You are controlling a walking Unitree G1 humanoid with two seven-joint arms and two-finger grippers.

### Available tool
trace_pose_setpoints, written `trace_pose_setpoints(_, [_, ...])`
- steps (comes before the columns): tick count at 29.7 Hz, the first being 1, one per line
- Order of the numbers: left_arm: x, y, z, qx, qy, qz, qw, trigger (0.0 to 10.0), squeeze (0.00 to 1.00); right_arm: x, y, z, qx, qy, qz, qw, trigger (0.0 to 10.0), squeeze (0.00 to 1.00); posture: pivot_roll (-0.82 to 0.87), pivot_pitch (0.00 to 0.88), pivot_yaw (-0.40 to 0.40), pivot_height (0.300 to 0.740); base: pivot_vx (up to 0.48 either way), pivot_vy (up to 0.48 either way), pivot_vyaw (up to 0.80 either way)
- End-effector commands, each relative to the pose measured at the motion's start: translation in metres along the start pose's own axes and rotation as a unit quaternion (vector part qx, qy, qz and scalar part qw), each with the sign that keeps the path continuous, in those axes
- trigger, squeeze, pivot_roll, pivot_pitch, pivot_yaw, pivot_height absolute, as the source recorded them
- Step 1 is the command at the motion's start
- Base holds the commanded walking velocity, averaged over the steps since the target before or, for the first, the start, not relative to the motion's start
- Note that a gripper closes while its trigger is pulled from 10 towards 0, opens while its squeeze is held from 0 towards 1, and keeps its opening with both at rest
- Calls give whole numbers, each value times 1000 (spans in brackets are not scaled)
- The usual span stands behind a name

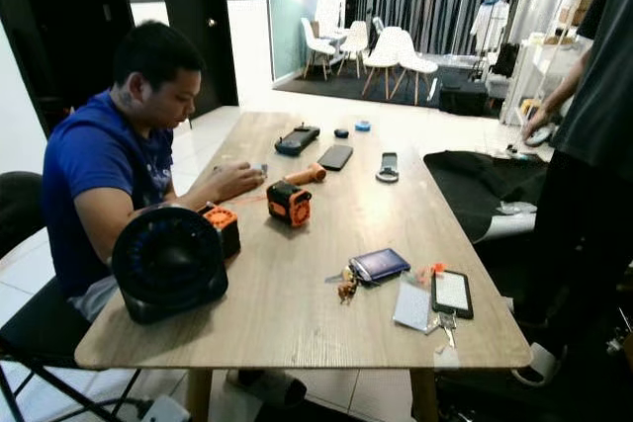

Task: Hang keys on a hook

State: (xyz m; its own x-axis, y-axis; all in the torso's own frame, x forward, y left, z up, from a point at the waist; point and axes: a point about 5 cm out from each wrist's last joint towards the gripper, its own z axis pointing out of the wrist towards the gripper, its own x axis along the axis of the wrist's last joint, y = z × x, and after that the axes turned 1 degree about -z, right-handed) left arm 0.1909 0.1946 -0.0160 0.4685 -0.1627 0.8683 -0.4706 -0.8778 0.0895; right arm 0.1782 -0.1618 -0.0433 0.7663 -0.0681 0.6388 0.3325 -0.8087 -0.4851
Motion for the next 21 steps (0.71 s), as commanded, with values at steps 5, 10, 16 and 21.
trace_pose_setpoints(5, [-21, -6, 9, 105, -48, -23, 993, 10000, 0, -13, 35, -6, -193, 63, 101, 974, 0, 0, 81, 0, -13, 740, 0, 0, 0])
trace_pose_setpoints(10, [-37, -9, 14, 156, -119, -7, 981, 10000, 0, -27, 51, -16, -289, 87, 159, 940, 0, 0, 81, 0, -9, 740, 0, 0, 0])
trace_pose_setpoints(16, [-41, -7, 18, 168, -123, -30, 978, 10000, 0, -38, 61, -27, -355, 97, 191, 910, 7490, 0, 77, 0, -6, 740, 0, 0, 0])
trace_pose_setpoints(21, [-39, -5, 21, 174, -100, -49, 978, 10000, 0, -43, 62, -27, -364, 96, 209, 903, 10000, 0, 74, 0, -5, 740, 0, 0, 0])
